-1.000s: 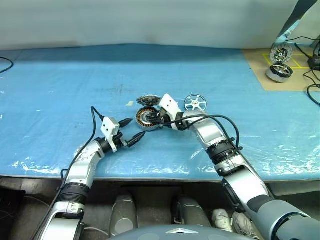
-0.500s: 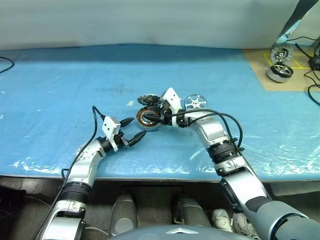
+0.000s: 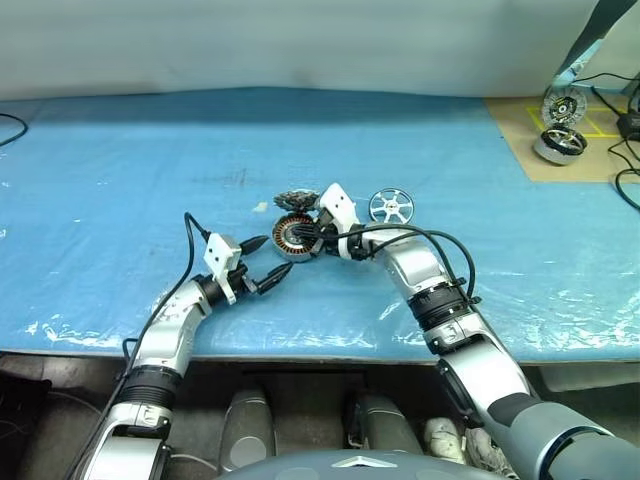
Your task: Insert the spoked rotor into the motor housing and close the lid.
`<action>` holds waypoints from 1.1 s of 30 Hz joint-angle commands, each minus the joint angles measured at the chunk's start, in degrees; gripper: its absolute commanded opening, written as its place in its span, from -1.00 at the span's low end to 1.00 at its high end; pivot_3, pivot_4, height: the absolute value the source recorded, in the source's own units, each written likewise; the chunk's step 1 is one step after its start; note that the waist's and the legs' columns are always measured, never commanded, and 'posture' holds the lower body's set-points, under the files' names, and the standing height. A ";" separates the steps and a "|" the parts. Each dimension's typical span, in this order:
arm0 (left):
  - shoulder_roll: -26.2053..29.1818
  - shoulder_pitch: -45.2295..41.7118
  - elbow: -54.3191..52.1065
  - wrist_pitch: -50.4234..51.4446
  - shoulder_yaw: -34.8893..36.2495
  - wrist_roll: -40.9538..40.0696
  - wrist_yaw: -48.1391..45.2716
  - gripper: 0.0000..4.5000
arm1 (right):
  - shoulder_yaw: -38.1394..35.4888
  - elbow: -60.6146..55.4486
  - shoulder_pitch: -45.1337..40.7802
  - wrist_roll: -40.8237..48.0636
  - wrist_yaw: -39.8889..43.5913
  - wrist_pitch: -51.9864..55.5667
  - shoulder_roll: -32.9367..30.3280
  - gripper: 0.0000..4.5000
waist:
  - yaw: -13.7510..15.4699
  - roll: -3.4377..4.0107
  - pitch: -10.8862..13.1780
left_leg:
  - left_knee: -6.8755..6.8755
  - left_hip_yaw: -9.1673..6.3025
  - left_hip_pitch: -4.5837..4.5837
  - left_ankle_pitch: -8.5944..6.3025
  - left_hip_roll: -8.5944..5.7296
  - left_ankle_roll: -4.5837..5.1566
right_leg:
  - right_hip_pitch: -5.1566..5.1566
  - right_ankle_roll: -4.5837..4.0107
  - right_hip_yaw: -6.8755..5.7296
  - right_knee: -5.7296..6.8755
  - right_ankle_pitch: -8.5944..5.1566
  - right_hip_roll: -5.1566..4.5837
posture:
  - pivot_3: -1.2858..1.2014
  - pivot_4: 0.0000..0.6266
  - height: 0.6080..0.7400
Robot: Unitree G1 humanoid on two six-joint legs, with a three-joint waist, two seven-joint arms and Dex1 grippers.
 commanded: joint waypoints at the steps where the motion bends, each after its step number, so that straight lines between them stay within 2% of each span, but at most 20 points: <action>1: -0.06 0.03 -1.57 -0.22 0.37 -0.37 -0.03 1.00 | -0.54 0.81 -1.74 -0.35 -0.55 -1.56 0.28 -0.98 | -0.01 0.00 0.00 | 0.00 0.00 0.00 0.00 0.00 0.00 | 0.00 0.00 0.00 0.00 0.00 0.00 | 0.03 -0.52 1.00; 6: 0.02 -0.07 -1.59 -0.20 0.34 -0.22 0.08 1.00 | 2.08 2.26 -0.52 -3.15 -0.64 -2.95 -0.50 -0.98 | -0.02 0.00 0.00 | 0.00 0.00 0.00 0.00 0.00 0.00 | 0.00 0.00 0.00 0.00 0.00 0.00 | 0.03 -0.52 1.00; 12: 0.63 -0.35 -8.35 5.05 0.27 -0.92 2.38 1.00 | 7.19 2.47 1.68 -8.65 -0.55 -7.68 -2.01 -0.98 | -0.02 0.00 0.00 | 0.00 0.00 0.11 0.00 0.00 0.00 | 0.08 0.00 0.01 0.02 0.00 -0.01 | 0.03 -0.52 1.00; 21: 3.74 4.04 -16.70 9.59 2.13 -4.00 2.25 1.00 | 8.96 7.66 0.15 -12.46 -2.85 -10.49 -2.03 -0.98 | -0.69 0.01 -0.01 | -0.12 0.12 0.35 0.00 -0.02 0.00 | 0.19 -0.02 0.15 -0.01 -0.03 0.00 | 0.03 -0.52 1.00; 28: 3.64 3.51 -18.73 12.24 1.91 -3.66 3.37 1.00 | 4.93 6.86 -0.21 -8.09 -1.20 -6.84 -0.80 -0.98 | -0.67 0.01 -0.01 | -0.12 0.23 0.60 -0.02 -0.04 0.03 | 0.39 -0.03 0.34 -0.08 -0.05 -0.03 | 0.03 -0.52 1.00; 33: 3.21 3.08 -19.14 13.10 1.47 -3.46 3.91 1.00 | -0.53 -1.81 0.73 0.78 3.54 -2.50 0.15 -0.98 | -0.75 0.01 -0.01 | -0.29 0.38 0.50 -0.01 -0.02 0.03 | 0.28 -0.02 0.38 -0.30 -0.05 -0.01 | 0.03 -0.52 1.00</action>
